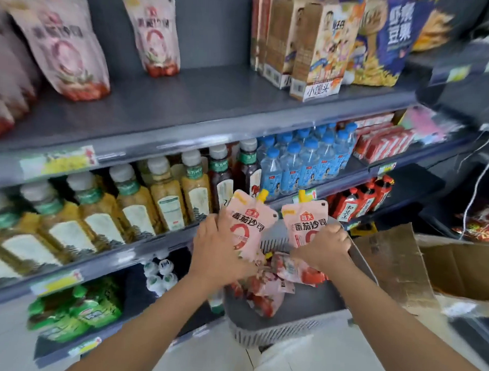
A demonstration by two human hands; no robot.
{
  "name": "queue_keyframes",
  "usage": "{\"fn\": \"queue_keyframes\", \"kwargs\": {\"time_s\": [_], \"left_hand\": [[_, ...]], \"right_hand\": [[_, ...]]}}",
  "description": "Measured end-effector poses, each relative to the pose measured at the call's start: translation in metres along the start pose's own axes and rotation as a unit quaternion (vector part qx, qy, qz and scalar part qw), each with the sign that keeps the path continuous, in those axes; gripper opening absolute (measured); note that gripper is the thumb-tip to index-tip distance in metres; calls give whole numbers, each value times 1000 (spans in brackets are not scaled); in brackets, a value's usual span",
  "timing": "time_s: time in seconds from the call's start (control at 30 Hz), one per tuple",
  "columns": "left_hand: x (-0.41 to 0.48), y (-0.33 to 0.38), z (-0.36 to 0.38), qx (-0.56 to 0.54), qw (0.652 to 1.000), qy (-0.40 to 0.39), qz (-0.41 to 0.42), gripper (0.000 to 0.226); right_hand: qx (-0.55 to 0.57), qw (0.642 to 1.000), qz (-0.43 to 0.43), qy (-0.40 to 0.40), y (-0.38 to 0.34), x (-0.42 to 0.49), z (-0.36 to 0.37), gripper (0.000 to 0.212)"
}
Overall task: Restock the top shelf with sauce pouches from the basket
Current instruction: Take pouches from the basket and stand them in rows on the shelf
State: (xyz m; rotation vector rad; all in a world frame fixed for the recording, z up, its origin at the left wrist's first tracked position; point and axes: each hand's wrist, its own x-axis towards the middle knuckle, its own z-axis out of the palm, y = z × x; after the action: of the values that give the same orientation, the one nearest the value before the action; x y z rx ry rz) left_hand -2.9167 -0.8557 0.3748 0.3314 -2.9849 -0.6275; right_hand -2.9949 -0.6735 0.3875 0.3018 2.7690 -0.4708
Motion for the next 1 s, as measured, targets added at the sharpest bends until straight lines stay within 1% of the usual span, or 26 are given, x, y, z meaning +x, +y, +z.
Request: {"fn": "queue_keyframes", "kwargs": {"time_s": [0.07, 0.13, 0.2, 0.27, 0.37, 0.5, 0.6, 0.7, 0.83, 0.9, 1.0], "left_hand": [[-18, -9, -26, -20, 998, 55, -4, 128], [-32, -18, -51, -28, 993, 118, 1, 124], [-44, -28, -75, -42, 985, 169, 1, 123], [-52, -35, -99, -48, 976, 212, 0, 123], [-58, -43, -135, -46, 963, 264, -14, 124], [-51, -50, -175, -82, 946, 312, -40, 128], [-31, -53, -202, -122, 925, 353, -65, 127], [3, -57, -227, -137, 899, 406, -93, 123], [55, -68, -255, -147, 867, 460, -126, 116], [81, -78, -261, -157, 857, 471, -139, 113], [112, -96, -265, -154, 851, 474, -165, 107]], "right_hand": [[30, 999, -22, 31, -22, -29, -10, 124], [71, 994, -48, 60, -45, -56, -21, 113], [114, 985, -94, 89, -66, -79, -31, 107], [162, 969, -147, 115, -88, -96, -43, 105], [242, 941, -194, 137, -118, -113, -64, 105], [299, 907, -251, 156, -155, -120, -93, 104], [323, 889, -279, 165, -179, -114, -111, 103], [330, 873, -312, 176, -201, -102, -121, 102], [344, 860, -345, 155, -228, -81, -131, 101], [349, 853, -360, 145, -238, -71, -134, 102], [347, 844, -385, 138, -246, -58, -135, 104]]}}
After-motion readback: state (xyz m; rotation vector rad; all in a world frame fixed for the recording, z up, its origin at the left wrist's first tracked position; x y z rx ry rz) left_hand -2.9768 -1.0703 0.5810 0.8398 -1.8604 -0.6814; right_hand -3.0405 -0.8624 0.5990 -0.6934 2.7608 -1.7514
